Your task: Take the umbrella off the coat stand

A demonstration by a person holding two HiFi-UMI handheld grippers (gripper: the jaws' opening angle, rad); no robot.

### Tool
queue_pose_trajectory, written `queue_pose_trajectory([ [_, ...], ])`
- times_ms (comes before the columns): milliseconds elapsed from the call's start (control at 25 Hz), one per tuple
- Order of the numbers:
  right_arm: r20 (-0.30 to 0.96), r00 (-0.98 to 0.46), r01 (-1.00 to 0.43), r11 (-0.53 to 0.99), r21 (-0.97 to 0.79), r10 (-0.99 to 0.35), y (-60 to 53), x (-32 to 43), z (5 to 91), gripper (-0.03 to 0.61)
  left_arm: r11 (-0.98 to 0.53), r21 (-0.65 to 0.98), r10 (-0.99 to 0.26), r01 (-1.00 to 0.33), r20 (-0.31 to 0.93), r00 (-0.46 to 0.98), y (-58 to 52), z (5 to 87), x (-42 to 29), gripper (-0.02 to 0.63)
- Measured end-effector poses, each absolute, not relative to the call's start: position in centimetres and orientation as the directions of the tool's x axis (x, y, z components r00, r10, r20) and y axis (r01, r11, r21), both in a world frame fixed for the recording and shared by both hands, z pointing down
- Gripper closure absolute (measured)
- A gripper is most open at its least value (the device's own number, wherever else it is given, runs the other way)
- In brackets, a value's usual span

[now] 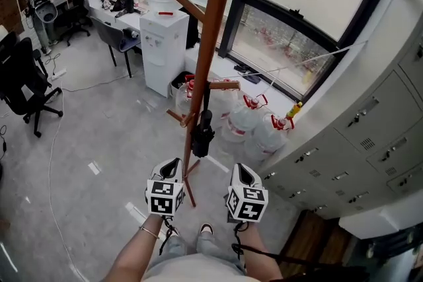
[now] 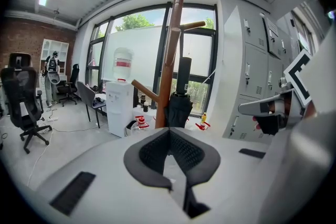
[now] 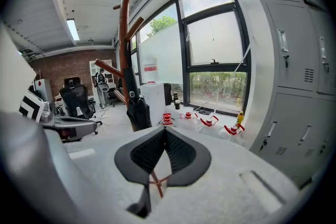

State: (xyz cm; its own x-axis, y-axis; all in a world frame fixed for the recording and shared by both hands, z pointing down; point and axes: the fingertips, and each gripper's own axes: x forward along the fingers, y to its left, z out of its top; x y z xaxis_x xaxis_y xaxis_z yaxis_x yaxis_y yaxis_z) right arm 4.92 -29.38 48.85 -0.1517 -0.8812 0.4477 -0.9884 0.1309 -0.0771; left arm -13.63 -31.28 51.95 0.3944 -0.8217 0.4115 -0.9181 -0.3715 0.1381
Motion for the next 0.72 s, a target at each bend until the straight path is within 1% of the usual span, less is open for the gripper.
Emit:
queue_pose_trajectory([
  [360,0.491,-0.154,-0.988,0.118,-0.104,-0.858,-30.0,9.8,51.6,0.574,-0.359,0.113,-0.81,-0.926,0.454,0.37,-32.4,54.2,-9.1,0.609],
  [720,0.521,-0.186,-0.982,0.136,-0.133,-0.833,-31.0,12.3,53.7,0.574,-0.304,0.102,-0.827,-0.947,0.466,0.315,-33.8,55.2,-6.5,0.609],
])
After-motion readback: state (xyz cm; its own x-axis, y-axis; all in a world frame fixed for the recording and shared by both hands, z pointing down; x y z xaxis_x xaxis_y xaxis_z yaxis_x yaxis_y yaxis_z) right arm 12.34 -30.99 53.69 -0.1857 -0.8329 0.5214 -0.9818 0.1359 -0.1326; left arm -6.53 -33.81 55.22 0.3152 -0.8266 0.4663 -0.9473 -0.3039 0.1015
